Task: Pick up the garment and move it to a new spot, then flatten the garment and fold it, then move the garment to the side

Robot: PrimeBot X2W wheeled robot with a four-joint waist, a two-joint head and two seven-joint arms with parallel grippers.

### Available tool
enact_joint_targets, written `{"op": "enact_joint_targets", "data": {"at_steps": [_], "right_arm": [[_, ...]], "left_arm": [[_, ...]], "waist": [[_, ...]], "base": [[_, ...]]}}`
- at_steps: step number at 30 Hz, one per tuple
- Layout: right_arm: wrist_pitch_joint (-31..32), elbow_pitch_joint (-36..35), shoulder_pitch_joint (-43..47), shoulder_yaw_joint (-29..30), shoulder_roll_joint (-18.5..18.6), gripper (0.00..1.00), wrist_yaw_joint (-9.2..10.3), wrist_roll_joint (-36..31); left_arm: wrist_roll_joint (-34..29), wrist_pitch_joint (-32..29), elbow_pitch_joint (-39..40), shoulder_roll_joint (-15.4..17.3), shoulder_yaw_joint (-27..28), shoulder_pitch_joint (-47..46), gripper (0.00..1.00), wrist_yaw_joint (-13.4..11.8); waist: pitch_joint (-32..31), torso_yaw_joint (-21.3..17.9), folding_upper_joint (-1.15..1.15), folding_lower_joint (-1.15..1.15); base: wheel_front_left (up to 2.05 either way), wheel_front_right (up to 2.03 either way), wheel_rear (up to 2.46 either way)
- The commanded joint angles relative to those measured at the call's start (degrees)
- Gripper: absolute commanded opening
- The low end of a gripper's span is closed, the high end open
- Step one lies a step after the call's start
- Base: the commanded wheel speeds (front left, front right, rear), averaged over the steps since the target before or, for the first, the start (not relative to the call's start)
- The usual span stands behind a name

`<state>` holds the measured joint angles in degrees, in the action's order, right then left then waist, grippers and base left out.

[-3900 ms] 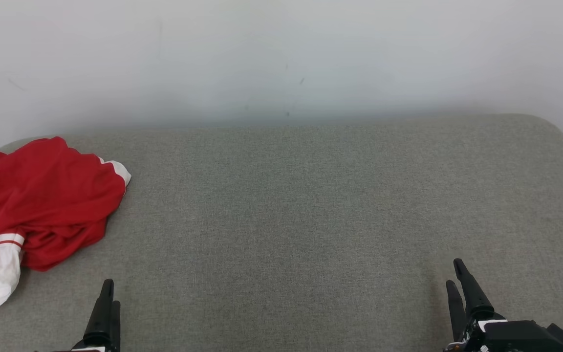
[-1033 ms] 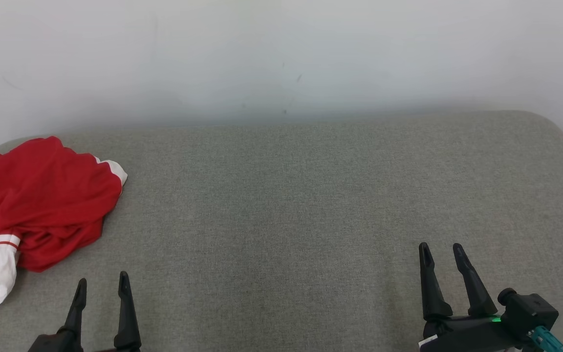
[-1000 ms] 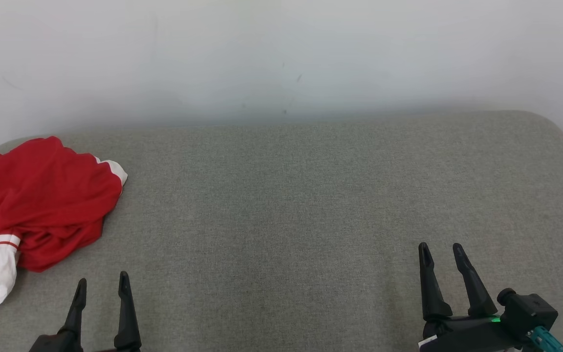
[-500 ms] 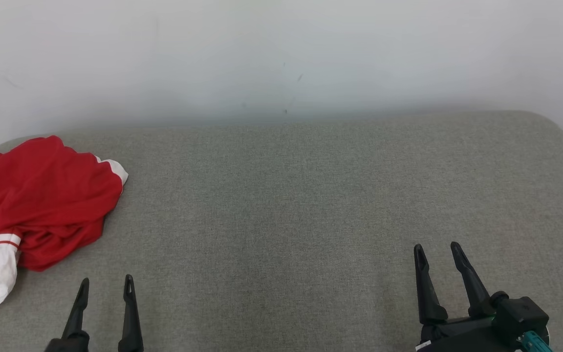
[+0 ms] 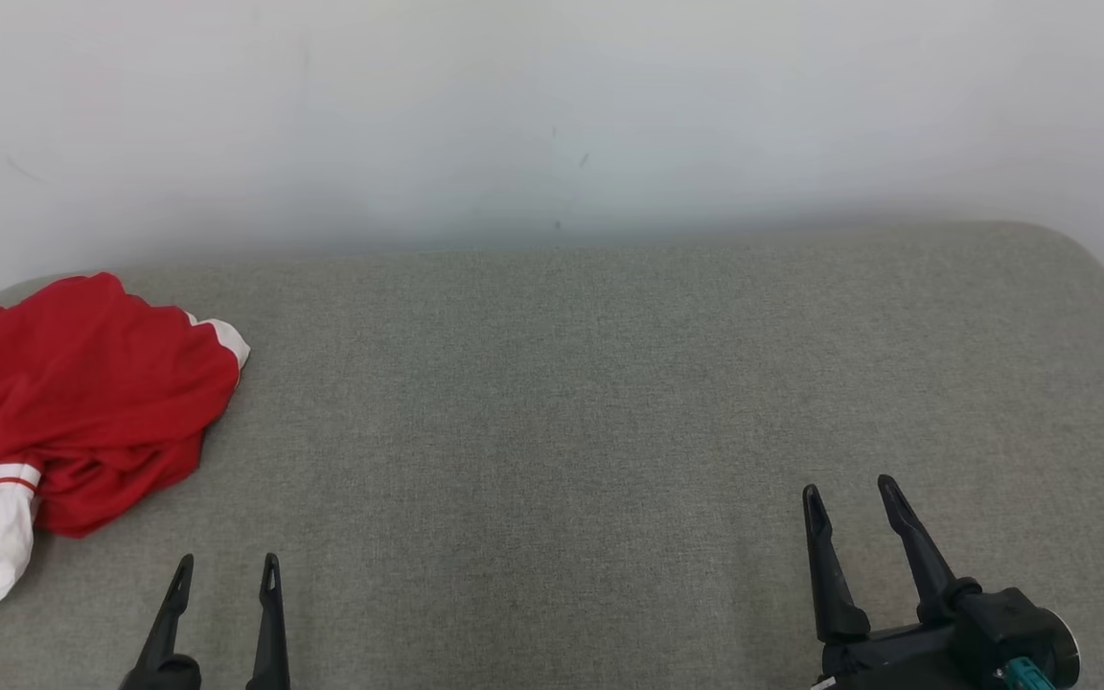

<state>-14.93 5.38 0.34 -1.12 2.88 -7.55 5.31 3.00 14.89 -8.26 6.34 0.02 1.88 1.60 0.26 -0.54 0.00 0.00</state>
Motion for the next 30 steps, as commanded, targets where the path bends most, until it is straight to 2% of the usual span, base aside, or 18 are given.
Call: {"op": "enact_joint_targets", "data": {"at_steps": [1,19,30], "right_arm": [[-0.37,0.12,0.58,-0.09,-0.02,1.0,0.12,-1.19],[-0.36,1.5,0.79,0.99,-0.02,1.0,0.12,-1.09],[-0.36,2.39,0.91,1.51,-0.02,1.0,0.12,-0.97]], "left_arm": [[-0.78,0.36,-0.37,0.23,-0.02,-0.52,1.0,0.27],[0.96,0.36,-4.5,0.99,0.84,-1.46,1.0,1.62],[1.15,0.36,-5.31,1.09,0.94,-1.95,1.0,1.17]], "waist": [[-0.15,-0.03,0.0,0.0],[-1.38,-0.56,0.0,0.0],[-1.54,-0.61,0.0,0.0]], "base": [[0.0,0.0,0.0],[0.0,0.0,0.0],[0.0,0.0,0.0]]}}
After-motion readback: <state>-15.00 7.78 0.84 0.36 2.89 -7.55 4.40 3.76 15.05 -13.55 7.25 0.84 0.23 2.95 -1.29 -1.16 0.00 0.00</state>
